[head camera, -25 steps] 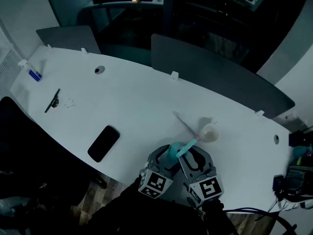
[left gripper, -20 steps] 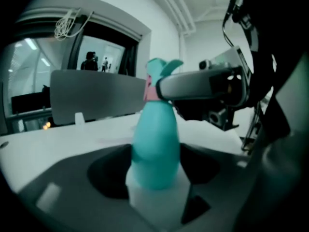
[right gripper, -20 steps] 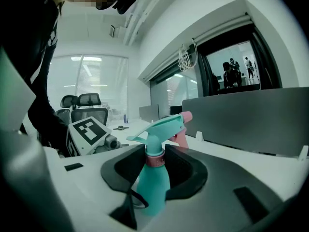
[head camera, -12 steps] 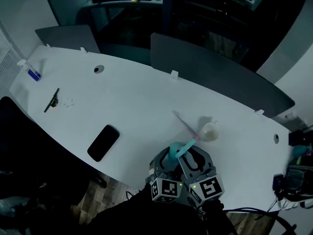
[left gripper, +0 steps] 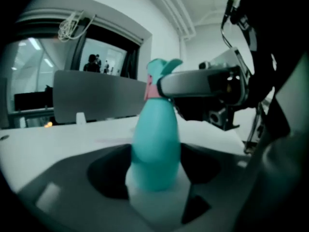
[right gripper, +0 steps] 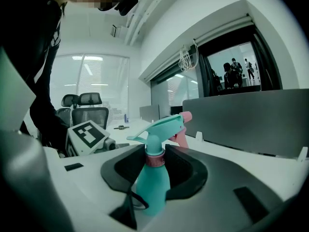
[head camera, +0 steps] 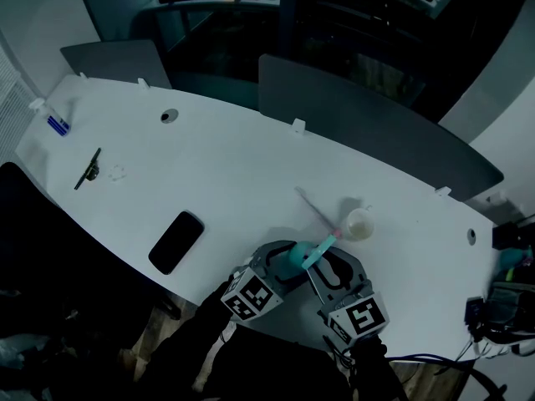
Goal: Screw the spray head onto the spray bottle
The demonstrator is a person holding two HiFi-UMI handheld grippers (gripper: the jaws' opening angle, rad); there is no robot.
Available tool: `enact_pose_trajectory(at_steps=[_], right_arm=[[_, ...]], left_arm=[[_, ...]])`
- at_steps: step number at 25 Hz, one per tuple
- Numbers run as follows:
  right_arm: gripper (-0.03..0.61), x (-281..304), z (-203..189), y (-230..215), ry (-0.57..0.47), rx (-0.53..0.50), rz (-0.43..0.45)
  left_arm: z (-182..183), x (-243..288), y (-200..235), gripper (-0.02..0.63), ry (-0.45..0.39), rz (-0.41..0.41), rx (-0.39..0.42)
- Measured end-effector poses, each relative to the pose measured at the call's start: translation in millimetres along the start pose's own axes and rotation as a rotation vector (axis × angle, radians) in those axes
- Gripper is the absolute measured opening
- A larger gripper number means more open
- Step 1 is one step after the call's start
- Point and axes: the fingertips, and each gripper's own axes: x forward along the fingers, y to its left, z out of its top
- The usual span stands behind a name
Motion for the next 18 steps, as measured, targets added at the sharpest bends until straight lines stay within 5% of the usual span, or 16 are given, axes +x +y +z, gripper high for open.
enact_pose_trajectory(at_steps=[5, 7, 9, 12, 14, 15, 18], right_arm=[[0.133, -1, -1, 1, 0.003, -0.01, -0.022], [0.133, -2, -1, 0, 0.005, -0.004, -0.022], [0.133, -2, -2, 2, 0.012, -0.002, -0.009], [0.133, 0, -1, 6, 0.026, -0.018, 0.022], [0.133, 1, -1, 6, 0.035, -0.025, 0.042], [0.133, 1, -1, 6, 0.04, -0.028, 0.049], [0.133, -1, -2, 3, 0.037, -0.017, 0.049]], left_arm=[[-3, -2, 0, 0.324, -0.013, 0.448, -0.165], [-2, -1, -1, 0.327, 0.023, 0.497, -0.148], [2, -3, 1, 0.345, 0.029, 0.43, -0.069], [0, -4, 5, 0.417, -0.009, 0.172, -0.015], [1, 0, 2, 0.409, 0.002, -0.016, 0.028], [1, 1, -1, 0.338, 0.013, -0.08, 0.055], [3, 4, -5, 0.334, 0.019, -0.097, 0.072]])
